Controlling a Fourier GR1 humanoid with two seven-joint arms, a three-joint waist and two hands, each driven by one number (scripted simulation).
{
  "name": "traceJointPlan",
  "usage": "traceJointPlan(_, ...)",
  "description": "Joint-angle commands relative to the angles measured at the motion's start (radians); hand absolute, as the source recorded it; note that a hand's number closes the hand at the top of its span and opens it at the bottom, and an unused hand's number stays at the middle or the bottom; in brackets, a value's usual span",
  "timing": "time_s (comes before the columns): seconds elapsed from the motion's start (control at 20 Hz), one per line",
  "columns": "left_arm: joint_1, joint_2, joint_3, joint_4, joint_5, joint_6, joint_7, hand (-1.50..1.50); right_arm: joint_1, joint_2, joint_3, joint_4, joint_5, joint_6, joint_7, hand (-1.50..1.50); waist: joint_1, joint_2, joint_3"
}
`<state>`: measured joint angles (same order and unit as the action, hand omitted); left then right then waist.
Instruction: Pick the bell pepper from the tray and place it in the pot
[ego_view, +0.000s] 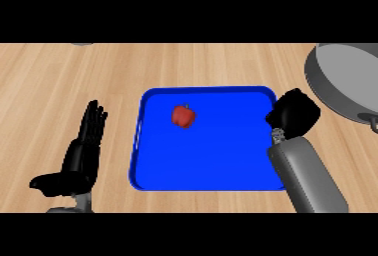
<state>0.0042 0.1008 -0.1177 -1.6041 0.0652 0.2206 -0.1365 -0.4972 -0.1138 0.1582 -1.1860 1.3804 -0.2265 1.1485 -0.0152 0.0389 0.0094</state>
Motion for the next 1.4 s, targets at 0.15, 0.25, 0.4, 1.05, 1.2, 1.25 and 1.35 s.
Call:
traceJointPlan(0.15, -0.010, -0.006, -0.013, -0.010, -0.006, -0.004, -0.014, 0.00, -0.156, -0.161, -0.356, 0.130, -0.114, 0.038, 0.116, 1.50, 0.045, 0.039, -0.003)
traceJointPlan(0.25, -0.031, 0.005, -0.020, -0.015, -0.011, -0.018, -0.016, 0.00, -0.209, -0.224, -0.410, 0.178, -0.097, 0.057, 0.122, 1.50, 0.071, 0.043, -0.007)
traceJointPlan(0.4, -0.043, -0.001, -0.040, -0.026, -0.007, -0.031, 0.000, 0.00, -0.273, -0.324, -0.472, 0.258, -0.053, 0.053, 0.117, 1.50, 0.116, 0.050, -0.007)
traceJointPlan(1.05, -0.103, -0.030, -0.099, -0.008, -0.028, -0.049, 0.004, 0.00, -0.447, -0.595, -0.587, 0.532, 0.203, 0.095, 0.206, 1.50, 0.214, 0.072, -0.009)
traceJointPlan(1.2, -0.103, -0.035, -0.122, -0.007, -0.028, -0.062, 0.018, 0.00, -0.476, -0.620, -0.613, 0.578, 0.247, 0.109, 0.242, 1.50, 0.228, 0.068, -0.008)
traceJointPlan(1.25, -0.117, -0.023, -0.102, -0.008, -0.023, -0.063, 0.018, 0.00, -0.476, -0.630, -0.621, 0.592, 0.264, 0.104, 0.252, 1.50, 0.227, 0.067, -0.007)
traceJointPlan(1.35, -0.114, -0.014, -0.103, -0.010, -0.024, -0.071, 0.024, 0.00, -0.488, -0.654, -0.635, 0.615, 0.296, 0.109, 0.270, 1.50, 0.232, 0.062, -0.007)
